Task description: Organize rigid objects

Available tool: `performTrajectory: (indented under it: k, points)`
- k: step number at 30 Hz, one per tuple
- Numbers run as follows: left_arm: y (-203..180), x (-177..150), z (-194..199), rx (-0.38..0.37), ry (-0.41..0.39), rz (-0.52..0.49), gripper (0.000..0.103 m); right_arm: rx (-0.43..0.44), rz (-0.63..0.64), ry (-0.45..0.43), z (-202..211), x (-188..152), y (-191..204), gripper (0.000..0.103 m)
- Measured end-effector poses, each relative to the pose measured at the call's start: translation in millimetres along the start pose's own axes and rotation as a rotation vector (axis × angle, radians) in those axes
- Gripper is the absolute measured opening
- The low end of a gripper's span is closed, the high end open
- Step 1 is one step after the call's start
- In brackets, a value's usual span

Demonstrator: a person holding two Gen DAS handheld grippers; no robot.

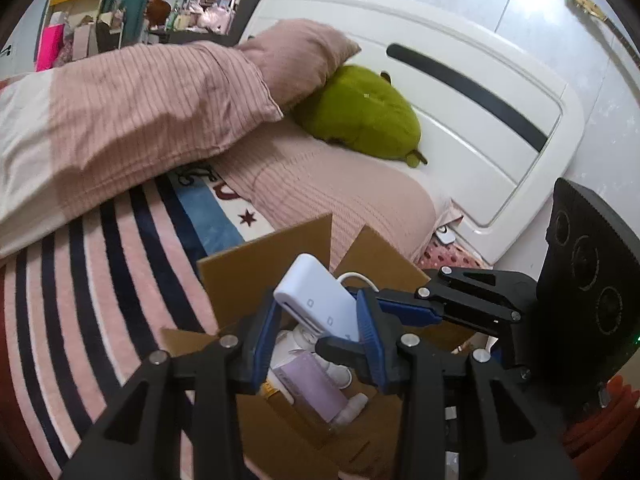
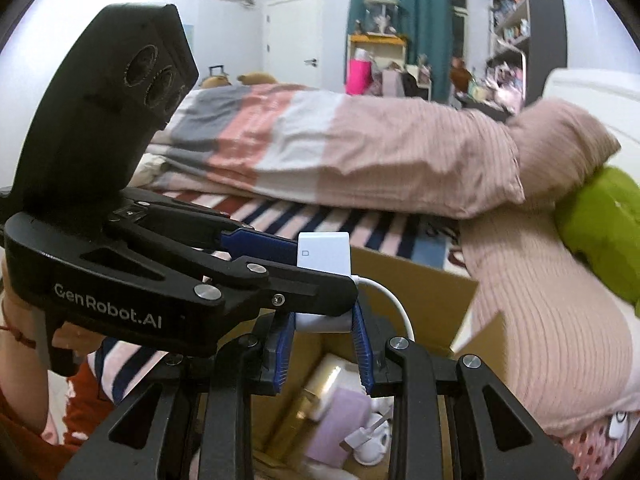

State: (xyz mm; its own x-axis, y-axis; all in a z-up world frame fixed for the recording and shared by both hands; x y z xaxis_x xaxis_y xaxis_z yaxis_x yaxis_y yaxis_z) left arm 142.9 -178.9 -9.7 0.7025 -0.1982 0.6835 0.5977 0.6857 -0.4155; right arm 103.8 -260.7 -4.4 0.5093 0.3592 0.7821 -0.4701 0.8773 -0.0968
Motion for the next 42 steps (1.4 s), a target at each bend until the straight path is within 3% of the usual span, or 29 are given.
performTrajectory:
  k: [3,6,7,8,9,17,25,29,35,42]
  points:
    - [-1.1,-0.5,-9.2,0.037,0.022,-0.012,0.039,0.005,-0.021,0.026,-4.0,-6.4,-9.6,0.023]
    - [-1.4,-2.2,-12.0,0.082,0.028,-0.025,0.066,0.005,-0.026,0.059,-8.2,-11.1,-13.3,0.030]
    - [-1.5,-3.2,-9.9,0.098,0.018,-0.027,0.074,-0.002,-0.016,0.064,-10.3,-11.4,-12.3,0.044]
    - [-1.6,-4.3,-6.7,0.110,0.009,-0.030,0.076,-0.011,-0.006,0.063,-10.1,-12.0,-11.9,0.055]
    - [-1.0,-4.4,-3.9,0.117,0.004,-0.031,0.077,-0.015,0.000,0.057,-8.7,-12.5,-11.9,0.057]
    - [-4.4,-18.5,40.7,0.236,-0.088,-0.013,0.091,0.009,-0.015,0.040,4.7,-9.9,-8.4,0.060]
    - [7.2,-52.0,116.9,0.434,-0.212,0.059,0.092,0.040,-0.019,-0.095,32.2,-1.8,10.4,0.091]
    - [19.3,-71.5,147.7,0.517,-0.251,0.125,0.092,0.019,-0.035,-0.159,38.8,-0.7,20.2,0.094]
    - [34.9,-92.7,174.5,0.601,-0.273,0.182,0.092,0.068,-0.063,-0.124,33.0,0.5,32.3,0.096]
    - [41.8,-100.5,186.3,0.636,-0.289,0.202,0.092,0.071,-0.079,-0.114,32.6,2.3,40.1,0.097]
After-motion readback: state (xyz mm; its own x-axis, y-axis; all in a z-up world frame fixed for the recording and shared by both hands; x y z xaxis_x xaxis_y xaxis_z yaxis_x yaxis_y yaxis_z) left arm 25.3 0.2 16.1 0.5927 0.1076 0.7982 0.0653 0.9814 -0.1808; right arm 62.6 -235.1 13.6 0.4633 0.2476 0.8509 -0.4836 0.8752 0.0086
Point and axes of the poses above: each gripper's, at about its wrist camera, not at the fingertips, and z roughly against the way its jaws point, y to its left, x to its top, the point moved 2 cm from there along -z, roughly the way its jaws point, and after that the axes turned 7 degrees about -x, right-handed, at the moved point
